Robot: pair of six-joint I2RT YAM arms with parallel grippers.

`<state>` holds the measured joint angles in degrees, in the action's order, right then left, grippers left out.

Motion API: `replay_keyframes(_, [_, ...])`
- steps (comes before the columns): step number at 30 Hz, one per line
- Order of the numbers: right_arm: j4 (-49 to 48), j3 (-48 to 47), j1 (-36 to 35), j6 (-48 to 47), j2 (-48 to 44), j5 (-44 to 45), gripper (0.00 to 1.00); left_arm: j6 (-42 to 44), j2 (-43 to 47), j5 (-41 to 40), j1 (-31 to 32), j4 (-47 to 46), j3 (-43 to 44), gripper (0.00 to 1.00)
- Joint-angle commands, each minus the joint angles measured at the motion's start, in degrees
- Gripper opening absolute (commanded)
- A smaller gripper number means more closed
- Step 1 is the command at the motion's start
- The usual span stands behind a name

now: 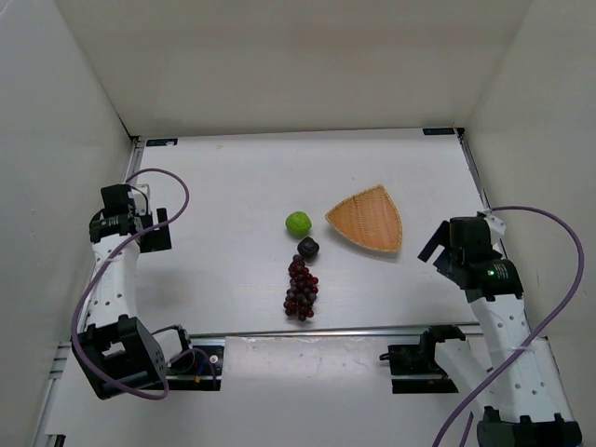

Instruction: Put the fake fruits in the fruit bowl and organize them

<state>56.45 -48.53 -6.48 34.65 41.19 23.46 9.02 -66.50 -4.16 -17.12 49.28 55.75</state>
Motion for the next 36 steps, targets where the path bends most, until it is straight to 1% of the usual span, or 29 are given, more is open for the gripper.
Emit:
replay_keyframes(1, [-4.23,0.19,-2.81,-5.12,2.13,-6.22,1.0,0.21,2.43,4.16,-0.01,-0.59,-0.11,1.0])
replay_keyframes(3, [-7.66,-1.47,-7.29,-5.83,3.89,-7.47,1.0,0.74,2.43,4.69,-0.01,-0.59,0.41,1.0])
replay_keyframes(4, [-8.54,-2.26,-14.45,-5.04,7.03,-6.16,1.0,0.74,2.43,5.21,-0.01,-0.59,0.42,1.0])
replay_keyframes(6, [-9.77,-4.98,-23.53,-3.2,12.04,-2.13,1.0,0.74,2.43,5.22,-0.01,-0.59,0.42,1.0])
replay_keyframes(7, [-9.78,-8.99,-32.19,-1.45,18.34,-0.89,1.0,1.44,1.91,5.22,-0.01,-0.59,0.42,1.0])
replay_keyframes(8, [-11.69,-11.12,-36.11,-1.43,21.62,-0.88,1.0,1.44,1.9,5.22,-0.01,-0.06,0.42,1.0])
replay_keyframes(9, [-12.67,-13.23,-42.85,-1.43,24.96,-3.31,1.0,2.05,1.9,5.22,0.86,-0.06,0.42,1.0])
replay_keyframes(10, [-13.37,-15.6,-45.78,-2.91,31.87,-4.82,1.0,2.06,1.9,4.7,0.87,-0.06,0.42,1.0])
replay_keyframes(11, [-13.38,-20.41,-48.16,-2.93,35.42,-6.14,1.0,2.06,1.9,4.69,1.82,-0.06,0.42,1.0])
replay_keyframes(12, [-13.38,-22.64,-50.19,-3.71,38.84,-7.45,1.0,2.75,1.9,4.69,2.35,0.55,-0.19,1.0])
replay_keyframes(13, [-13.38,-24.49,-52.99,-3.72,44.71,-8.95,1.0,2.76,2.6,4.69,3.14,0.56,-0.72,1.0])
replay_keyframes(15, [-13.38,-27.91,-55.99,-4.24,51.06,-12.73,1.0,2.76,3.13,4.69,3.67,0.56,-1.51,1.0])
replay_keyframes(18, [-12.51,-29.95,-57.24,-4.24,56.78,-15.72,1.0,2.76,3.66,4.69,4.2,0.56,-2.74,1.0])
replay_keyframes(24, [-10.04,-29.87,-57.24,0.32,63.12,-13.27,1.0,2.76,3.14,4.69,5.35,1.08,-2.75,1.0])
replay_keyframes(27, [-10.12,-30.56,-57.24,-0.2,66.64,-13.88,1.0,2.76,2.08,4.69,5.87,1.08,-2.75,1.0])
replay_keyframes(28, [-10.82,-30.57,-57.24,-1.16,67.35,-14.75,0.98,2.76,1.55,4.69,6.48,1.08,-2.14,1.0])
replay_keyframes(29, [-11.96,-31.26,-57.24,-1.69,67.88,-16.59,0.95,2.76,1.55,5.21,6.49,1.08,-2.13,1.0])
replay_keyframes(30, [-11.97,-31.27,-57.24,-2.48,68.58,-17.22,0.84,2.76,1.55,5.22,7.1,1.08,-1.52,1.0])
replay_keyframes(32, [-11.97,-32.58,-57.24,-3.27,68.59,-17.75,0.74,2.76,1.02,5.22,7.63,1.61,-1.52,1.0])
replay_keyframes(33, [-11.97,-32.59,-57.24,-3.28,68.59,-17.75,0.66,2.76,1.02,5.22,7.63,1.61,-1.52,1.0])
replay_keyframes(35, [-11.97,-32.07,-57.24,-3.98,67.02,-17.75,0.55,2.76,1.02,5.22,8.25,1.61,-1.52,1.0])
replay_keyframes(36, [-11.97,-32.06,-57.24,-3.98,66.05,-17.75,0.42,2.76,1.02,5.22,8.25,1.61,-1.52,1.0])
